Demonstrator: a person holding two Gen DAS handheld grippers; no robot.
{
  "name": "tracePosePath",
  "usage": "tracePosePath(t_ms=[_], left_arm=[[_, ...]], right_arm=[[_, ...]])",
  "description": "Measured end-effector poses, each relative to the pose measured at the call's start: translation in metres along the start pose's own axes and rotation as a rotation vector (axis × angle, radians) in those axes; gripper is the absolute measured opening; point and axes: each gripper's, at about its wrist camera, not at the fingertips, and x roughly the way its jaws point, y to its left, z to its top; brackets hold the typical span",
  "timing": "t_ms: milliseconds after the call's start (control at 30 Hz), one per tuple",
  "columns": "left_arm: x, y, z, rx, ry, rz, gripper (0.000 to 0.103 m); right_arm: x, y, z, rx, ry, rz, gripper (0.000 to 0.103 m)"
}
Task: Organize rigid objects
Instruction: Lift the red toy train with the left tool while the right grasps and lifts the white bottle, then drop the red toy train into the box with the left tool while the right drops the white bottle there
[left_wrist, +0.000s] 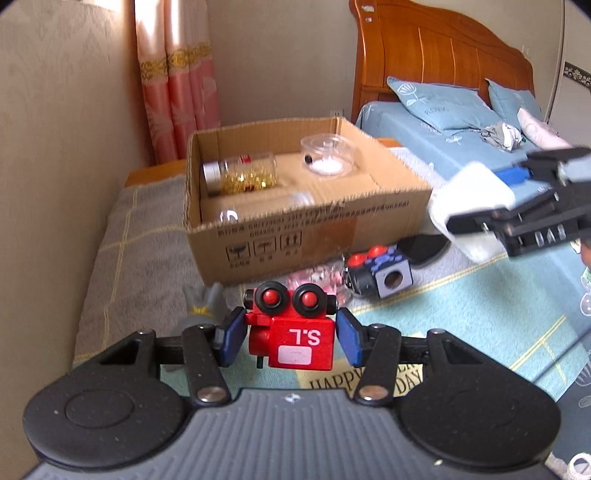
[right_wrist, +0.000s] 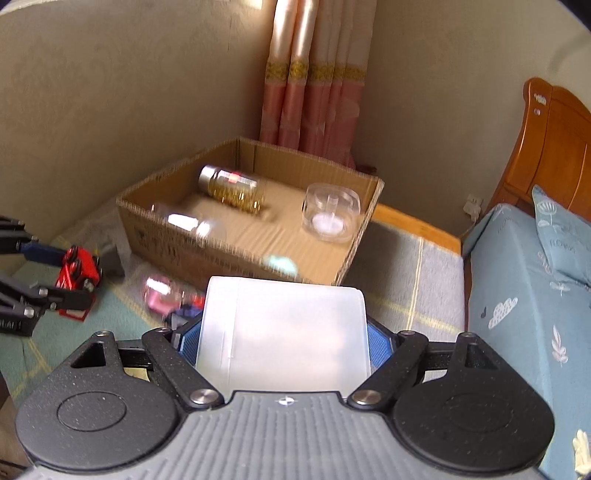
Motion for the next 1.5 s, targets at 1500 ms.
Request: tracePosePath(t_ms=[1500], left_arm=[[0.032,0.039,0.116,0.013,-0.076,0.040,0.052]], right_arm=[[0.003,-0.012,0.038,0.152,-0.055,-0.024,0.103]])
